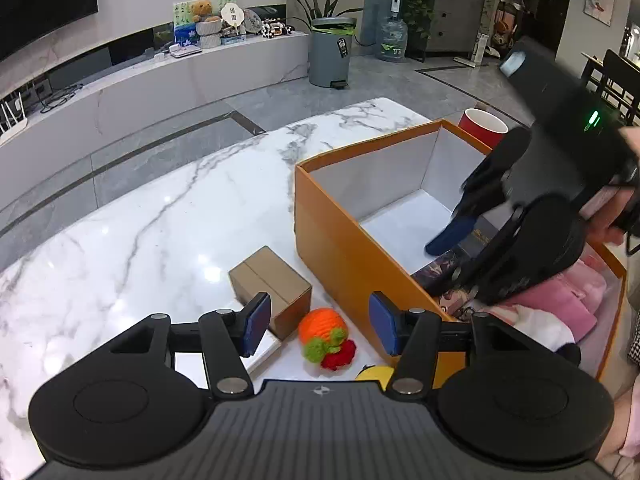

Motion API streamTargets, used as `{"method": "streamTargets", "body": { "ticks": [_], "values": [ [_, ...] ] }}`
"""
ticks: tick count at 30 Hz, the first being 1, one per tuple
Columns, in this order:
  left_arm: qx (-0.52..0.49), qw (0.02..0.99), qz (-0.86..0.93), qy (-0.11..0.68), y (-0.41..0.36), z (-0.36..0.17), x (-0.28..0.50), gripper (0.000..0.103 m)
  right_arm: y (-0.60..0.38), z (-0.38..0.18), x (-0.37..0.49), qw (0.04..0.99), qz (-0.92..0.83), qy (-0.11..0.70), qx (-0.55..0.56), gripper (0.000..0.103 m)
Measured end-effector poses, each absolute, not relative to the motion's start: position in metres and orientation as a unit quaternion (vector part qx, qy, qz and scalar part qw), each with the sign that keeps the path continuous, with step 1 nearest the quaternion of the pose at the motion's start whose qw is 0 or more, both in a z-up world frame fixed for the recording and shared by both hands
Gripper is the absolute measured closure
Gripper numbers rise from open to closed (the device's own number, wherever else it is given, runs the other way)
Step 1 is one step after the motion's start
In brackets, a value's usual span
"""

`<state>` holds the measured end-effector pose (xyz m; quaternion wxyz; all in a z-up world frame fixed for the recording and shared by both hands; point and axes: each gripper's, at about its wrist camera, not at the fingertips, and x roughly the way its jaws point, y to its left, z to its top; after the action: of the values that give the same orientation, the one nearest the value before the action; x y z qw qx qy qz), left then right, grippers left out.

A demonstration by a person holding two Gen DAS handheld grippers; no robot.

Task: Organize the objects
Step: 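Withdraw both grippers from the box toward the remaining items, then grasp the white box with the left gripper while the right gripper grasps the cardboard box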

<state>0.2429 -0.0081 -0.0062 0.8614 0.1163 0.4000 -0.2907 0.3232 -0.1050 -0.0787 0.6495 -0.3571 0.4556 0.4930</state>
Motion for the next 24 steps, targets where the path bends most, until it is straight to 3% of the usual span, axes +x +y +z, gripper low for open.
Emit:
{"method": "streamTargets", "body": {
  "ticks": [12,24],
  "values": [
    [0.189,0.854,-0.296,0.383,0.035,0.004,0.218,0.037,-0.096,0.013,0.285,0.685,0.543,0.381,-0.301,0.064],
    [0.273,0.816,-0.322,0.396,0.045,-0.046,0.255,0.022,-0.014,-0.023,0.241,0.532,0.606,0.286,-0.518,0.053]
  ]
}}
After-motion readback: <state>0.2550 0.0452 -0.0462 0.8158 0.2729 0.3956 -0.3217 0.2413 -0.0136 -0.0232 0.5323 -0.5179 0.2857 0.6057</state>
